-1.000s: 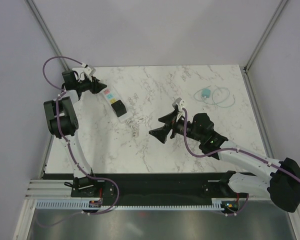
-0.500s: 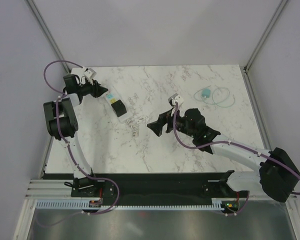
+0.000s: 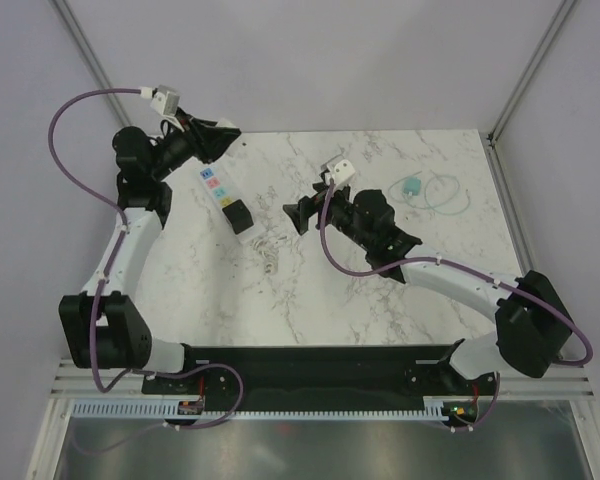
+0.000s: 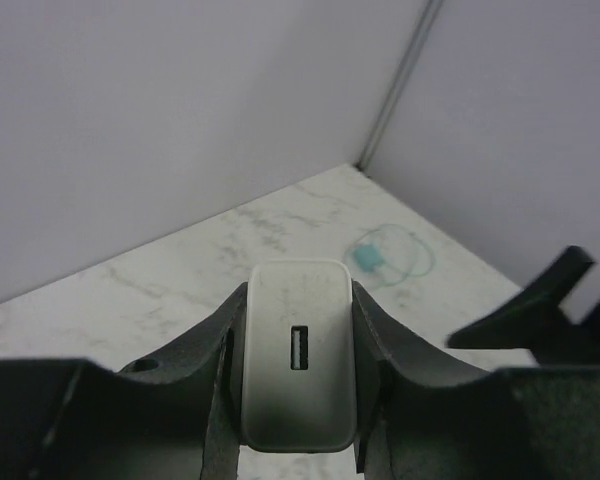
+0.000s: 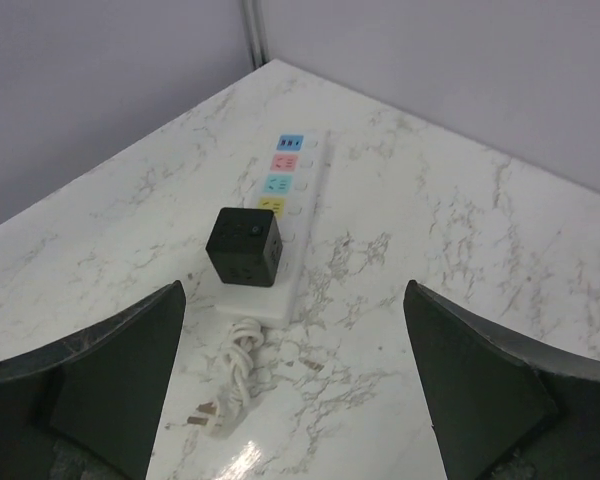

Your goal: Insert the plug

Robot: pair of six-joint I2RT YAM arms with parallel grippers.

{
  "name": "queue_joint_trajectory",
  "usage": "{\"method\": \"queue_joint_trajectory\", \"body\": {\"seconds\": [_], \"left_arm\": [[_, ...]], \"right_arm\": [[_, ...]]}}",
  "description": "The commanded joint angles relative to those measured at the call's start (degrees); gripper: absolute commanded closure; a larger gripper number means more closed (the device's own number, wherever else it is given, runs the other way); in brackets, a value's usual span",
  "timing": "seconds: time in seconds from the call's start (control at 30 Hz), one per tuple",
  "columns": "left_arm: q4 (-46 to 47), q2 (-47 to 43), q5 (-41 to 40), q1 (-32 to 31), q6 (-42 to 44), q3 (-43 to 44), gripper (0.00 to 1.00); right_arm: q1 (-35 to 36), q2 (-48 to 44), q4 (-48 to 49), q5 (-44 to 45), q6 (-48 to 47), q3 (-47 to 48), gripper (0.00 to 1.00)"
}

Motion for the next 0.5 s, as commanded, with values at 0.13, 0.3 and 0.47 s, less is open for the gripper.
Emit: {"method": "queue_joint_trajectory", "body": {"seconds": [0.13,0.3,0.47], "left_arm": [[-11.4,-14.0,-5.0,-17.3,-12.5,1.4,0.98],[-13.1,-20.1,-8.4,-22.0,-16.6,0.1,0.98],[-13.1,-20.0,-8.9,-25.7,-21.1,-1.2,0.98]], "right_arm": [[0.4,-7.5,24.6,-9.1,-18.3,-5.3,0.02],[1.5,-12.5,24.6,-11.8,-21.6,-6.5,0.02],[4.1,-14.7,23.1,-13.3,-24.7,-5.9,0.02]]}}
